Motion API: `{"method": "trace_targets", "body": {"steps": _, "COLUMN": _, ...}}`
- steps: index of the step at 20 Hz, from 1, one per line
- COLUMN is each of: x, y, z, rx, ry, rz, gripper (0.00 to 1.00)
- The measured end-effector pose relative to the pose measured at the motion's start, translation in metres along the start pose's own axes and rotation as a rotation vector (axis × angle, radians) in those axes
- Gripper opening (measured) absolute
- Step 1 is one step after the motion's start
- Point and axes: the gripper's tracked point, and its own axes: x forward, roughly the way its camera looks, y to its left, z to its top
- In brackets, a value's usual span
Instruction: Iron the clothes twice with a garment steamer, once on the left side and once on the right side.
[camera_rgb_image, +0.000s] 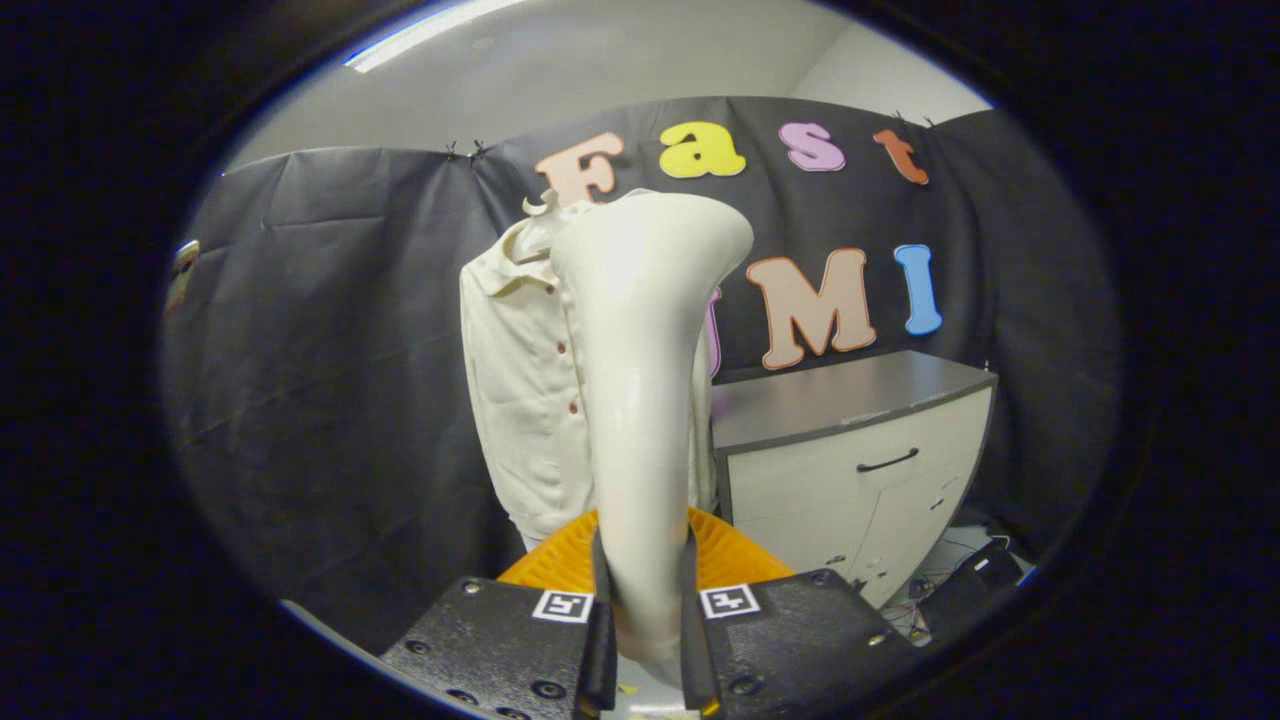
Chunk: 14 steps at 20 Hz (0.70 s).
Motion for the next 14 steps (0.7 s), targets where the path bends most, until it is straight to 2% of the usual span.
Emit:
{"method": "trace_targets", "body": {"steps": 5, "x": -0.011, "y": -0.012, "z": -0.007, "rx": 0.021, "ry": -0.004, "rz": -0.037, "gripper": 0.25}}
{"method": "trace_targets", "body": {"steps": 14, "x": -0.004, "y": 0.017, "z": -0.010, "rx": 0.003, "ry": 0.022, "rz": -0.063, "gripper": 0.25}}
